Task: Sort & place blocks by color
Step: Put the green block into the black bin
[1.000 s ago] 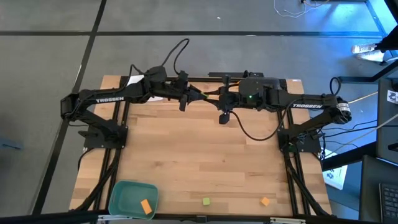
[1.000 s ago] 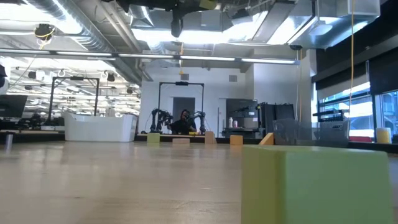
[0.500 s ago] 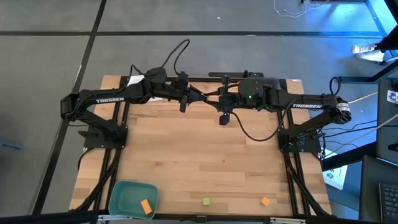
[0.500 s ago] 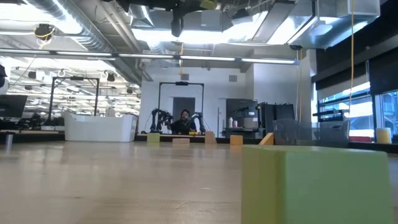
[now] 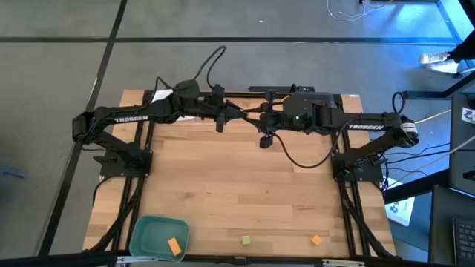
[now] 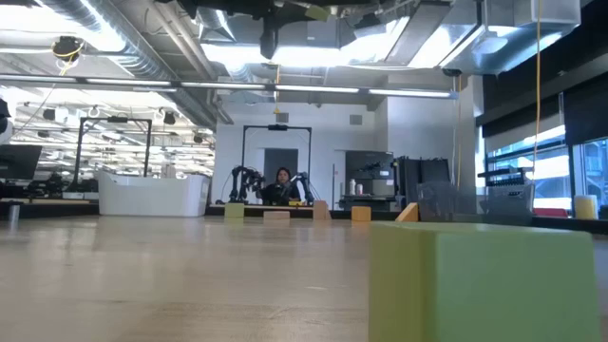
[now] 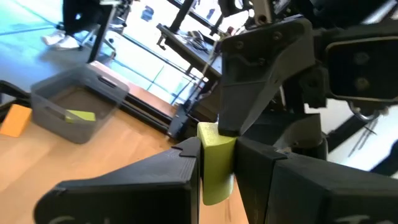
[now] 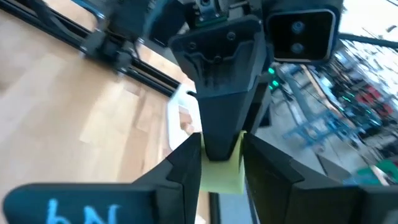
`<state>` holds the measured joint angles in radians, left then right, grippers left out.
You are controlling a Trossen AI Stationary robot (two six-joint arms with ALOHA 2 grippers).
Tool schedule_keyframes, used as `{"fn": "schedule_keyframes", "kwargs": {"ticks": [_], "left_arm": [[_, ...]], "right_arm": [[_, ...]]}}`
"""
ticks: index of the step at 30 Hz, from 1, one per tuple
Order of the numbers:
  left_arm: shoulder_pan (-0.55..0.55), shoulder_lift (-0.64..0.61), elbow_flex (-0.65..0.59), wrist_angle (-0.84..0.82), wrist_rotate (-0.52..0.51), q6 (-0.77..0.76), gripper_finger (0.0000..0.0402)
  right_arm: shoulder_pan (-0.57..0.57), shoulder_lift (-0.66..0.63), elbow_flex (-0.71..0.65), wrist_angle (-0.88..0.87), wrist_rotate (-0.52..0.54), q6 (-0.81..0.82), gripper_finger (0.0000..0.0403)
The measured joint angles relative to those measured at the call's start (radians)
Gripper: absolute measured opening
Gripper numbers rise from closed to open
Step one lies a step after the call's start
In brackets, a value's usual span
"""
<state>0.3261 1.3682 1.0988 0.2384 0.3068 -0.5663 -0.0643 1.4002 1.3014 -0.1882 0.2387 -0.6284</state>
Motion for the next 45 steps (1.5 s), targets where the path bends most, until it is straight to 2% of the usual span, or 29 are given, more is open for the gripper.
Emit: {"fn": "schedule_keyframes", "kwargs": {"ticks": [6, 12, 18, 30, 45], "left_arm": [[0.009, 0.000, 0.000, -0.004, -0.002, 0.000, 0.0044], [0.008, 0.000, 0.000, -0.010, -0.002, 0.000, 0.0044], [0.008, 0.000, 0.000, -0.009, -0.006, 0.001, 0.0044], [0.007, 0.000, 0.000, 0.014, -0.029, -0.024, 0.0045], [-0.030, 0.001, 0.000, 0.049, -0.046, -0.124, 0.0045]], "right_arm": [[-0.002, 0.000, 0.000, -0.007, 0.029, 0.003, 0.0096], [-0.002, -0.001, 0.000, -0.021, 0.027, 0.063, 0.0101], [0.007, -0.002, -0.001, -0.024, 0.026, -0.004, 0.0124], [0.020, -0.003, -0.001, -0.043, 0.038, -0.058, 0.0203], [0.020, -0.004, 0.000, -0.069, 0.041, -0.061, 0.0210]]}}
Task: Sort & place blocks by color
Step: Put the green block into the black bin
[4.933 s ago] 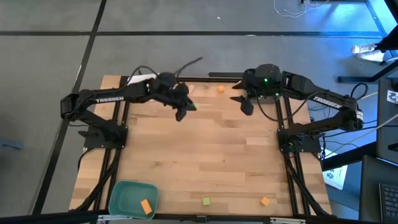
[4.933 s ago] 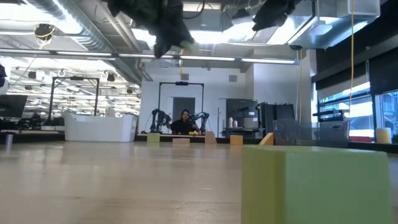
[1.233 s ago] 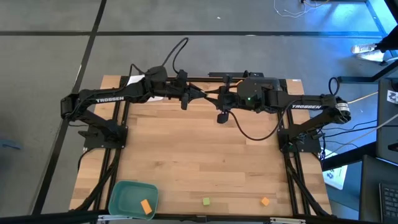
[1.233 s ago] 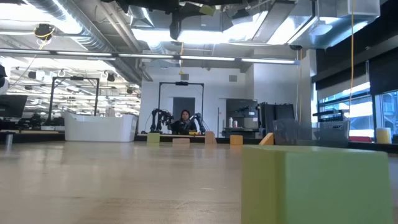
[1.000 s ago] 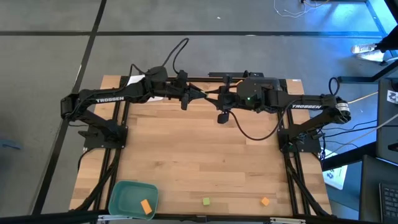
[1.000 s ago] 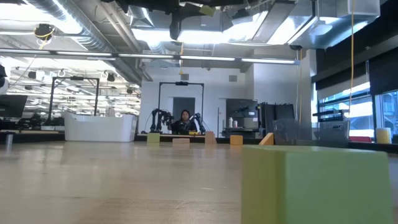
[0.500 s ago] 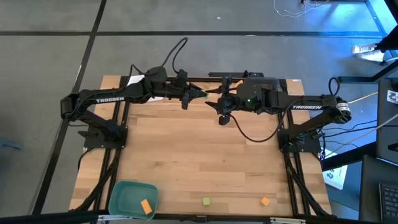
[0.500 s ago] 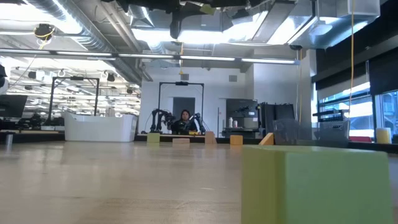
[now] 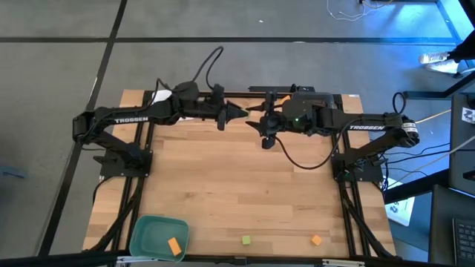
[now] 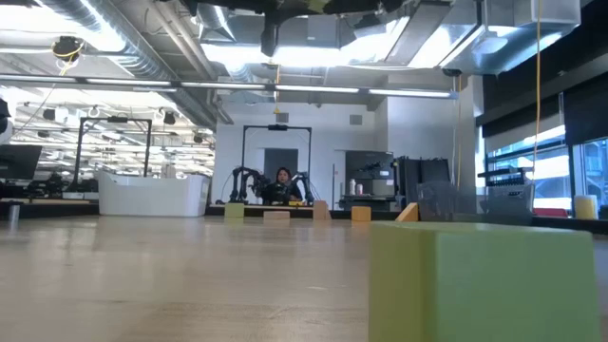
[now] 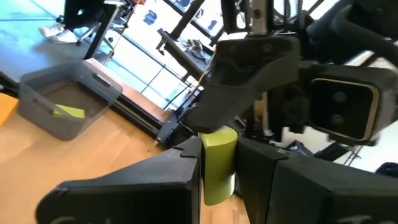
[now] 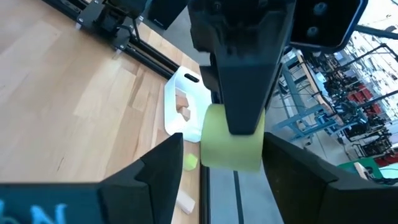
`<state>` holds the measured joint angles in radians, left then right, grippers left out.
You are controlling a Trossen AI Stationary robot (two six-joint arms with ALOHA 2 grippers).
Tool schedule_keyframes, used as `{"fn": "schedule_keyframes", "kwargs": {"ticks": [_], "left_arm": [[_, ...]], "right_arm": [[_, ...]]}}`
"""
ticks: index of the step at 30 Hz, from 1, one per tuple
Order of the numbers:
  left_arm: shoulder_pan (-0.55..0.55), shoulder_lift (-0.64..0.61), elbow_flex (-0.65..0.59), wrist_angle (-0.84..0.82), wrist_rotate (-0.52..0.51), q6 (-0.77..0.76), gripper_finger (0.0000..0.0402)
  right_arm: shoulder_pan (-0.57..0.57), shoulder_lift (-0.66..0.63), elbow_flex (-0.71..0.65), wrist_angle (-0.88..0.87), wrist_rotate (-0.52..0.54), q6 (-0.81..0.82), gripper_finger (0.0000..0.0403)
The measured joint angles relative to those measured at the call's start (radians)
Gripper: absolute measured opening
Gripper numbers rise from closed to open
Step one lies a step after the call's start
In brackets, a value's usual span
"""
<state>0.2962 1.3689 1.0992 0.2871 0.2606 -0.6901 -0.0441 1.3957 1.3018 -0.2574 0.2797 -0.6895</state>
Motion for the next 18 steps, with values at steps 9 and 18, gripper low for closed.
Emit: {"fn": "schedule_keyframes", "kwargs": {"ticks": [9, 18], "left_arm": [[-0.033, -0.002, 0.001, 0.006, -0.042, 0.005, 0.0045], [-0.038, -0.002, 0.001, -0.027, -0.072, 0.021, 0.0045]], "right_arm": [[0.000, 0.003, -0.003, -0.003, -0.004, 0.000, 0.0201], [0.000, 0.003, -0.003, 0.004, -0.004, 0.001, 0.0180]]}}
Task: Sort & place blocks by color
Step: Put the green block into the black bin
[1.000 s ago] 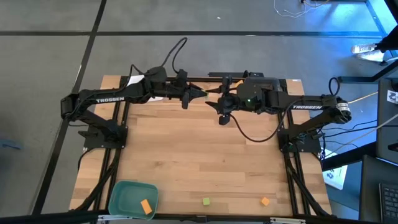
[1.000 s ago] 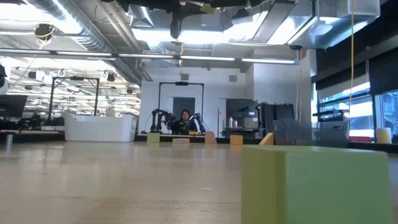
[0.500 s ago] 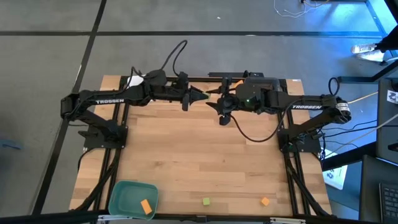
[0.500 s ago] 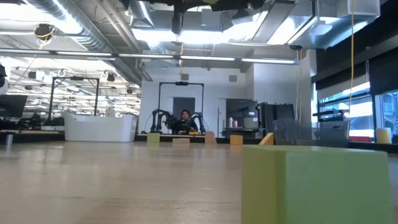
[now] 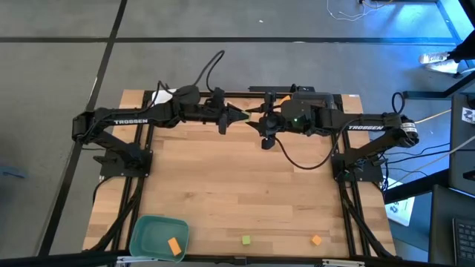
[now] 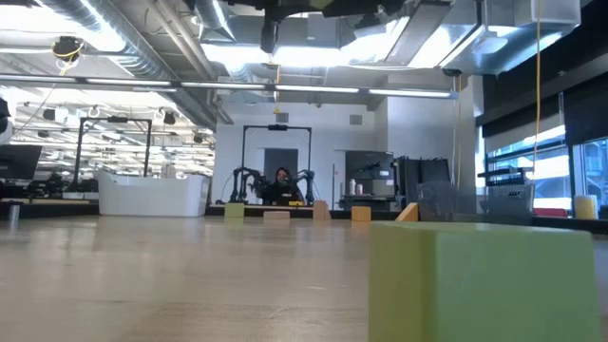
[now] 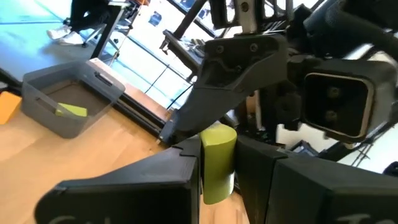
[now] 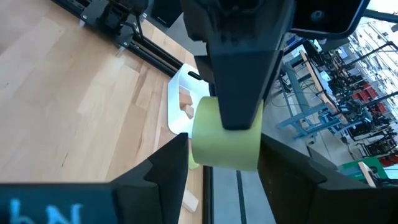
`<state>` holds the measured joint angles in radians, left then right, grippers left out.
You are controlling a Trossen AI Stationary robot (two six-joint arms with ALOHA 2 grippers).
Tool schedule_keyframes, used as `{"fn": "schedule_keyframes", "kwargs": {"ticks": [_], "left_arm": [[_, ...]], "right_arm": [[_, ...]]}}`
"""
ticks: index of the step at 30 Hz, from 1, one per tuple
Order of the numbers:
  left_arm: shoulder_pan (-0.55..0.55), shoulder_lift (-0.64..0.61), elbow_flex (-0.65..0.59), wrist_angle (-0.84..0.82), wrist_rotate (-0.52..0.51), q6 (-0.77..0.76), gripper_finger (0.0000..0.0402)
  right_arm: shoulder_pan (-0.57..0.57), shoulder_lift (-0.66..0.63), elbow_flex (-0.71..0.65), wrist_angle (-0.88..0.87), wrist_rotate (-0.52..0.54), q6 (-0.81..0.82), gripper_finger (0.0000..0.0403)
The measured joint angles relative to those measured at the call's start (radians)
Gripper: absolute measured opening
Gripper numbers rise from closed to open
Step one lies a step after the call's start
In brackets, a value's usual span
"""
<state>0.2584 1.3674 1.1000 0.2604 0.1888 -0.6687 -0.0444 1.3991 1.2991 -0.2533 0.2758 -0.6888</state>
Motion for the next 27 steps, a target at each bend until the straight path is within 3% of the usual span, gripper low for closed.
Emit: {"fn": "schedule_keyframes", "kwargs": {"ticks": [16, 27], "left_arm": [[0.000, 0.001, 0.000, -0.025, -0.022, 0.017, 0.0045], [0.000, 0.001, 0.000, -0.036, -0.023, 0.016, 0.0045]], "right_arm": [[0.000, 0.010, 0.001, 0.010, 0.000, 0.006, 0.0179], [0.000, 0.026, 0.003, 0.015, 0.012, 0.006, 0.0137]]}}
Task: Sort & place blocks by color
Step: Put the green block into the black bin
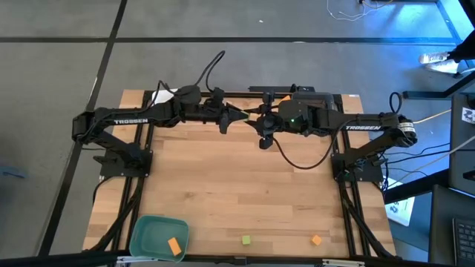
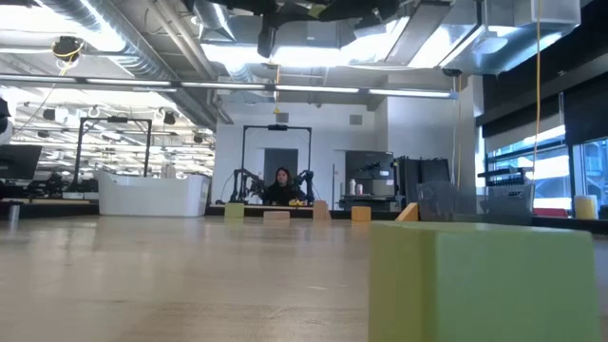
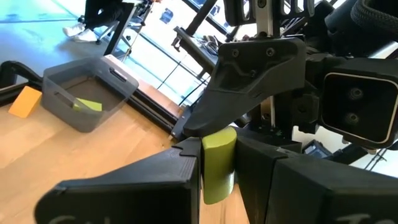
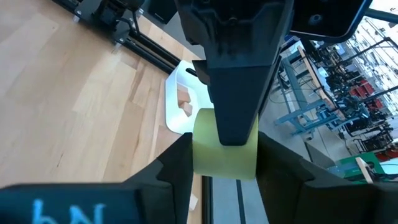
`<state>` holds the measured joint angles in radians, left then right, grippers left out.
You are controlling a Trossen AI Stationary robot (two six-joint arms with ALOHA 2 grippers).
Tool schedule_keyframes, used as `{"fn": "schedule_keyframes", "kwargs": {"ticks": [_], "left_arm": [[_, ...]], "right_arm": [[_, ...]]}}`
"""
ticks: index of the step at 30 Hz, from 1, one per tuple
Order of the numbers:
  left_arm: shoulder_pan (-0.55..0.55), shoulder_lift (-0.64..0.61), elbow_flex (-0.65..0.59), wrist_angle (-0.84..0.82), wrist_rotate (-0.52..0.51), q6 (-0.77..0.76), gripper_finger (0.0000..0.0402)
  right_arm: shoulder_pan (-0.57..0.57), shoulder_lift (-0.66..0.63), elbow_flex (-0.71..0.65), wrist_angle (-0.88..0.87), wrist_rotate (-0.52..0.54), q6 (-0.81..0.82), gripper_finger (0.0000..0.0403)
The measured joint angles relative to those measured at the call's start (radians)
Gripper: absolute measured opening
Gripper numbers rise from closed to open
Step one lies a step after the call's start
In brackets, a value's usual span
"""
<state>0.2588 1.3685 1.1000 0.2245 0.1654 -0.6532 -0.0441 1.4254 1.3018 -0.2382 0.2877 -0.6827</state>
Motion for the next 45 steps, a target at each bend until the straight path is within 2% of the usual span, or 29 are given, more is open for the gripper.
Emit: {"fn": "schedule_keyframes", "kwargs": {"ticks": [7, 17, 23, 32, 36, 40, 42, 45], "left_arm": [[0.000, 0.000, 0.000, -0.003, 0.001, 0.016, 0.0049], [0.000, 0.000, 0.000, -0.005, 0.001, 0.045, 0.0097], [0.016, 0.000, 0.000, -0.004, -0.007, 0.137, 0.0097], [0.039, 0.000, 0.000, -0.004, -0.048, 0.271, 0.0100], [0.040, 0.000, 0.000, -0.006, -0.045, 0.408, 0.0097], [0.034, 0.000, 0.000, -0.008, -0.048, 0.573, 0.0099], [0.032, 0.000, 0.000, -0.008, -0.054, 0.614, 0.0097], [0.033, 0.000, 0.000, -0.010, -0.078, 0.631, 0.0096]], "right_arm": [[0.000, 0.001, 0.000, 0.000, -0.003, -0.002, 0.0137], [0.001, 0.002, 0.000, 0.012, -0.009, 0.002, 0.0136], [0.002, -0.001, -0.001, 0.002, 0.117, 0.001, 0.0135], [0.001, -0.035, -0.001, -0.043, 0.219, 0.067, 0.0135], [-0.005, -0.048, -0.001, -0.085, 0.328, 0.169, 0.0135], [-0.047, -0.055, -0.001, -0.218, 0.460, 0.377, 0.0135], [-0.087, -0.055, -0.001, -0.326, 0.478, 0.512, 0.0135], [-0.169, -0.055, -0.001, -0.522, 0.446, 0.734, 0.0135]]}}
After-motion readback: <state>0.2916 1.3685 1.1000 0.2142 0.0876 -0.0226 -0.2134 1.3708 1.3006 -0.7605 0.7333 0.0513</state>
